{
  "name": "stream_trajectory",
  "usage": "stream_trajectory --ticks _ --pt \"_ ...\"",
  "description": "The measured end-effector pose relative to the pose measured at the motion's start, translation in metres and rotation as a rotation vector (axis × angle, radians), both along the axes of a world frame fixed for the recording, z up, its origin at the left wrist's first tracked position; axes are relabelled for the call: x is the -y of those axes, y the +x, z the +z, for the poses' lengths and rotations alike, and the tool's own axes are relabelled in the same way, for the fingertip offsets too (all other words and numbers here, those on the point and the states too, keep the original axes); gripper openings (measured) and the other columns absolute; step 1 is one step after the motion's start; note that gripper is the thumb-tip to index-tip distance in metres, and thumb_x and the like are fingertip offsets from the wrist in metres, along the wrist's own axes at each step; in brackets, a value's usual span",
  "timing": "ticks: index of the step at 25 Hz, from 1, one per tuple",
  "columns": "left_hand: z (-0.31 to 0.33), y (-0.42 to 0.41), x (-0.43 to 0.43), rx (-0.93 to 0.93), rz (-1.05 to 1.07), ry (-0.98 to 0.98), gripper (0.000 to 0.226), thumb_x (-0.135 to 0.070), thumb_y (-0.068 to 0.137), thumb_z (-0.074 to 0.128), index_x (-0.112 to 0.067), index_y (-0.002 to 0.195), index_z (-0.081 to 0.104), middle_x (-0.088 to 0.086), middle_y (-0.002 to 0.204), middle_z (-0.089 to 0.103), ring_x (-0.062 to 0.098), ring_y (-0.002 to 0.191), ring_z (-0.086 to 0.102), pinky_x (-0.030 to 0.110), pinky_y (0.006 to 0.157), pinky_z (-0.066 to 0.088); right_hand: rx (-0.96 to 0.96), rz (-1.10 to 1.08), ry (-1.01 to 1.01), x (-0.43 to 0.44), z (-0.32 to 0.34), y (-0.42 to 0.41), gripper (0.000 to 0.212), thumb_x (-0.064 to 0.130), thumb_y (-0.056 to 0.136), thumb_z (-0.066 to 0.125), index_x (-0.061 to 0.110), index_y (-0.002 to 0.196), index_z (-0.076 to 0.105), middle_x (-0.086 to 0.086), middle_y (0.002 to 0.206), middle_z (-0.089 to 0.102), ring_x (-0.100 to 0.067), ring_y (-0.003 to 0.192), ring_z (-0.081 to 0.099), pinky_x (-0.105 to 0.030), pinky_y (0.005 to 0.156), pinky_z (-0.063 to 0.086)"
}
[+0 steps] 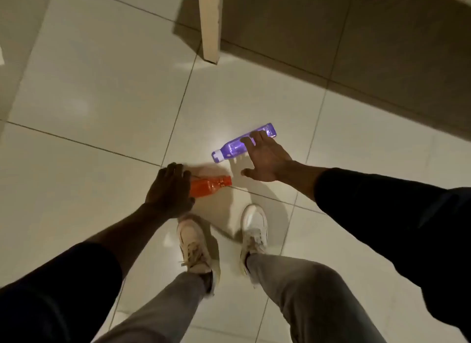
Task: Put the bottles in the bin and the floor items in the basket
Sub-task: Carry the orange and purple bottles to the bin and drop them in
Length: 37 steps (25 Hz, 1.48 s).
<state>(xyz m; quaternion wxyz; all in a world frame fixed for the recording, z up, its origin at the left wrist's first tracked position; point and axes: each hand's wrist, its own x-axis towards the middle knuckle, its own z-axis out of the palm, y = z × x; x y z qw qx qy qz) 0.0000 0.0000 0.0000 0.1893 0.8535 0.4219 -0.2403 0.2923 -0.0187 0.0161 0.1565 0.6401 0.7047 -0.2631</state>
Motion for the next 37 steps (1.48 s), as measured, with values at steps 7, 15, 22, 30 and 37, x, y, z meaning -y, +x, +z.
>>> stream_trajectory --ticks 7,15,22,30,37 --pt "-0.176 0.014 0.031 -0.256 0.11 -0.131 0.114 -0.047 0.077 0.086 -0.004 0.158 0.02 0.025 0.158 0.033 0.043 0.141 0.041 0.053 0.119 0.031 0.183 0.204 0.0 -0.033 -0.187 0.018 0.108 0.043 0.068 0.088 0.009 0.153 0.031 -0.021 0.149 0.04 -0.039 0.138 0.038 -0.052 0.112 0.036" --pt "-0.2 -0.001 0.038 -0.192 0.171 -0.065 0.085 -0.034 0.068 0.087 -0.012 0.142 0.051 0.009 0.134 0.059 0.03 0.119 0.06 0.044 0.1 0.05 0.377 0.14 0.048 -0.019 -0.218 0.05 0.061 0.021 0.075 0.068 0.016 0.134 0.051 -0.01 0.121 0.06 -0.034 0.112 0.056 -0.052 0.104 0.035" --pt "-0.02 -0.01 0.064 -0.083 0.319 -0.02 0.083 -0.044 0.069 0.089 -0.014 0.137 0.054 0.004 0.124 0.064 0.023 0.109 0.064 0.037 0.095 0.053 0.21 -0.196 0.035 0.033 -0.041 0.048 0.066 0.044 0.076 0.078 0.018 0.13 0.053 -0.005 0.111 0.061 -0.028 0.1 0.058 -0.04 0.08 0.047" --pt "0.272 0.003 0.094 0.059 0.448 -0.026 0.083 -0.061 0.071 0.081 -0.019 0.135 0.05 -0.003 0.123 0.063 0.02 0.11 0.064 0.033 0.093 0.051 0.091 -0.441 0.023 0.102 0.242 0.027 0.062 0.05 0.074 0.073 0.022 0.125 0.055 0.0 0.104 0.061 -0.026 0.095 0.061 -0.036 0.071 0.048" --pt "0.412 0.002 0.092 0.179 0.589 0.034 0.081 -0.074 0.052 0.082 -0.024 0.107 0.052 -0.004 0.094 0.065 0.02 0.078 0.068 0.033 0.065 0.056 -0.001 -0.513 0.113 0.106 0.395 -0.003 0.056 0.058 0.075 0.069 0.026 0.119 0.055 0.005 0.102 0.061 -0.019 0.091 0.061 -0.029 0.067 0.046"
